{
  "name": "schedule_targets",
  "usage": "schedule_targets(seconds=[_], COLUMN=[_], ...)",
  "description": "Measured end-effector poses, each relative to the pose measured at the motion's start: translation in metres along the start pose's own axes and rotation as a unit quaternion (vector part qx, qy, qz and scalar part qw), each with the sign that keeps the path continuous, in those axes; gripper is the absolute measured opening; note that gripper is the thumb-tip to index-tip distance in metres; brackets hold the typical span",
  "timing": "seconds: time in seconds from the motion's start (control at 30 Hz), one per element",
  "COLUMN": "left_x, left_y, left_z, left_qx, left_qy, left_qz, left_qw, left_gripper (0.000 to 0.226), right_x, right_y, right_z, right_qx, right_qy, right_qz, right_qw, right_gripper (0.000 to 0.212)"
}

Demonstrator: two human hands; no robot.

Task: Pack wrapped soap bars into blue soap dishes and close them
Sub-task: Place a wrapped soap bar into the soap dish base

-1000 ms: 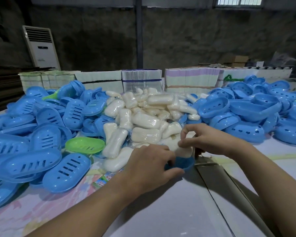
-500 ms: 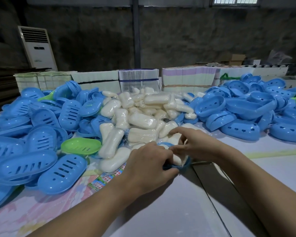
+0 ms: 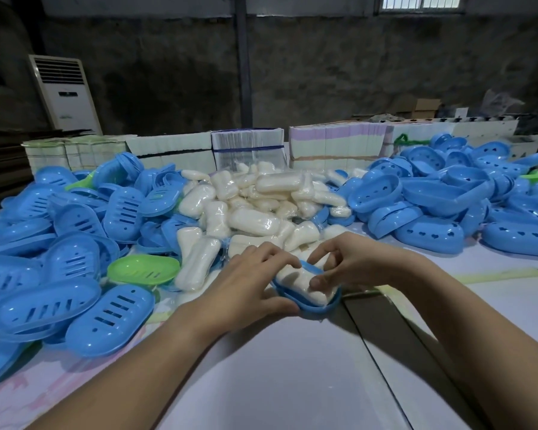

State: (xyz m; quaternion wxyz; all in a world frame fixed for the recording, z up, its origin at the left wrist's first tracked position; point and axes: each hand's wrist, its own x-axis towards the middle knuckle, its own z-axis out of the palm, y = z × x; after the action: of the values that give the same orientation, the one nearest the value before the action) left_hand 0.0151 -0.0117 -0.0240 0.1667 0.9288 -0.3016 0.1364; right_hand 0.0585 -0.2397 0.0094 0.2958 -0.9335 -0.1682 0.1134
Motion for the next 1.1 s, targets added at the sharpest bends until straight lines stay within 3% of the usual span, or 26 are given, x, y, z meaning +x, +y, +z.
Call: schedule_targets(seconds=[0.2, 0.33, 0.37, 0.43, 0.5, 0.53, 0.63, 0.77, 0.93, 1.1], left_x=[-0.001, 0.001, 0.002, 0.001, 0.000, 0.000, 0.000, 0.000, 0.000, -0.001], left_y=[-0.012, -0.003, 0.000, 0.006, 0.011, 0.013, 0.015, 0.018, 0.021, 0.022], left_z=[-0.001, 0.004, 0.006, 0.009, 0.012, 0.013, 0.013, 0.013, 0.010, 0.010], left_qx=[0.004, 0.046, 0.053, 0.054, 0.055, 0.058, 0.056, 0.056, 0.059, 0.077], left_qy=[-0.020, -0.017, -0.018, -0.022, -0.017, -0.014, -0.009, -0.025, -0.046, -0.088], left_qz=[0.016, 0.007, 0.005, -0.001, -0.007, -0.008, -0.011, -0.013, -0.024, -0.003], left_qw=[1.000, 0.999, 0.998, 0.998, 0.998, 0.998, 0.998, 0.998, 0.997, 0.993], left_gripper=[0.076, 0.074, 0.074, 0.079, 0.082, 0.082, 0.079, 0.076, 0.081, 0.068], right_x=[0.000, -0.002, -0.001, 0.002, 0.004, 0.005, 0.008, 0.023, 0.031, 0.028], right_y=[0.010, 0.014, 0.017, 0.028, 0.046, 0.056, 0.074, 0.067, 0.070, 0.074], right_z=[-0.002, -0.002, -0.008, -0.024, -0.042, -0.048, -0.052, -0.041, -0.040, -0.044], right_qx=[0.049, 0.023, 0.027, 0.062, 0.044, 0.011, -0.049, -0.111, -0.177, -0.143], right_qy=[0.000, 0.016, 0.062, 0.250, 0.423, 0.454, 0.445, 0.409, 0.382, 0.445], right_qz=[-0.073, -0.081, -0.087, -0.074, 0.010, 0.067, 0.152, 0.114, 0.178, 0.161], right_qw=[0.996, 0.996, 0.994, 0.963, 0.905, 0.888, 0.881, 0.898, 0.889, 0.869], right_gripper=[0.034, 0.030, 0.031, 0.029, 0.034, 0.043, 0.062, 0.071, 0.050, 0.036])
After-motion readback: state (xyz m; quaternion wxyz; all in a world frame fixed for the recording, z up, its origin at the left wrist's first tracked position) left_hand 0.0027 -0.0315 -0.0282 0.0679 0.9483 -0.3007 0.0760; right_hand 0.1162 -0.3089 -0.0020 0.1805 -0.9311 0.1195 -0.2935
